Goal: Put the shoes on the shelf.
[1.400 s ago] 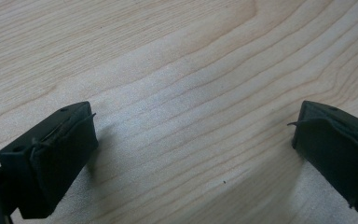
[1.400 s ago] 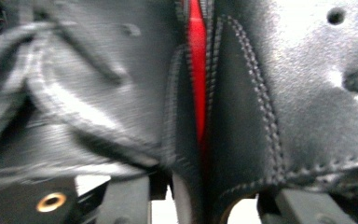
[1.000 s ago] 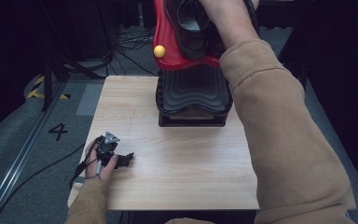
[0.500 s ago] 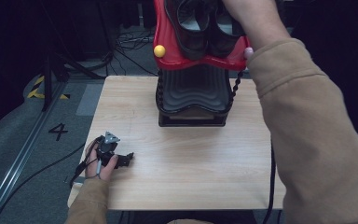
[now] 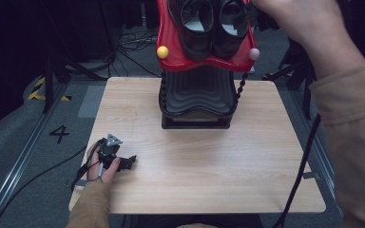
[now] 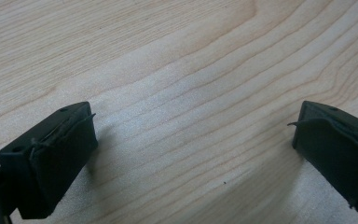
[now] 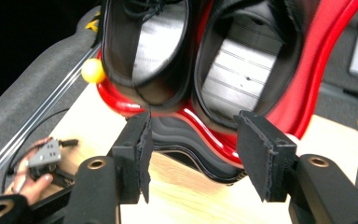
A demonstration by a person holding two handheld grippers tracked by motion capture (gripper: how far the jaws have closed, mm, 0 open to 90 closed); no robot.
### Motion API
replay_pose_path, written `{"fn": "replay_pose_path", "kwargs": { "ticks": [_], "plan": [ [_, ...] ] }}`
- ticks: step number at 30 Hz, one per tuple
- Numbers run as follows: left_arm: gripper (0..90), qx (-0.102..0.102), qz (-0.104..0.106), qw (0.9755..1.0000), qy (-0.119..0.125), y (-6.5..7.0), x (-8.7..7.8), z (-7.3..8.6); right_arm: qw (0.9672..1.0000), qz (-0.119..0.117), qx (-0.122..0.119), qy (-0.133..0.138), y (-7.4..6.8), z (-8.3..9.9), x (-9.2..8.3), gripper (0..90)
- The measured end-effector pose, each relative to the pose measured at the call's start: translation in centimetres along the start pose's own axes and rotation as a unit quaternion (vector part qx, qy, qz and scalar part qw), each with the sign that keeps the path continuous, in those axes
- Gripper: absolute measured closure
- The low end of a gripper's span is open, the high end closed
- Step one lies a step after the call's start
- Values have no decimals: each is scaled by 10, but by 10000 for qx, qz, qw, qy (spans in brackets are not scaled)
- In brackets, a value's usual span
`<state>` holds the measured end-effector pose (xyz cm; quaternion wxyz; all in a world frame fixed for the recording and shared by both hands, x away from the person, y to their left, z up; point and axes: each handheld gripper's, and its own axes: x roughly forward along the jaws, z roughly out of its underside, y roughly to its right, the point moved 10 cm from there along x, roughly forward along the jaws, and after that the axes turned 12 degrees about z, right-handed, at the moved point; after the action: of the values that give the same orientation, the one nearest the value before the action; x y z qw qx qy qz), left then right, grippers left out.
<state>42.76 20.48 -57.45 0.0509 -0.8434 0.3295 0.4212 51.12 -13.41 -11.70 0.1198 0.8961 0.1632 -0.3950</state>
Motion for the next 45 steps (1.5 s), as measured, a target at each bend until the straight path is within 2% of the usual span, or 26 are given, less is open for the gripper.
{"fn": "replay_pose_path", "kwargs": {
  "ticks": [2,5,8,11,13,20,24,25,30,32,36,40,45],
  "plan": [
    [0,-2,8,10000,-2,0,0,0,9999,-104,-99,87,7,11,-5,443],
    [0,-6,9,10000,-1,0,0,0,9997,-188,-67,115,20,28,-11,438],
    [0,23,-23,10000,7,-1,0,0,9997,-181,-77,168,31,38,-14,427],
    [0,14,-20,10000,3,-1,0,0,9994,-208,-100,255,44,57,-16,413],
    [0,9,-19,10000,8,-1,0,0,9994,-193,-125,239,46,63,-14,411],
    [0,4,-23,10000,5,-1,0,0,9994,-191,-278,105,57,108,12,404],
    [0,2,-38,10000,50,-1,1,-1,9988,-306,-382,-17,61,136,33,401],
    [0,2,-38,10000,50,-1,1,-1,9988,-306,-382,-17,61,136,33,401],
    [1,-12,-81,10000,55,-1,0,0,9980,-396,-484,-81,64,167,61,392],
    [0,-21,-90,9999,57,-1,0,0,9978,-330,-568,-109,65,176,69,392],
    [1,-39,-112,9999,66,-1,0,0,9958,-581,-682,-184,58,199,88,388],
    [1,-42,-123,9999,49,0,-1,1,9956,-577,-713,-203,56,218,105,388],
    [1,-48,-126,9999,52,0,-1,1,9949,-695,-691,-243,47,243,122,386]
  ]
}}
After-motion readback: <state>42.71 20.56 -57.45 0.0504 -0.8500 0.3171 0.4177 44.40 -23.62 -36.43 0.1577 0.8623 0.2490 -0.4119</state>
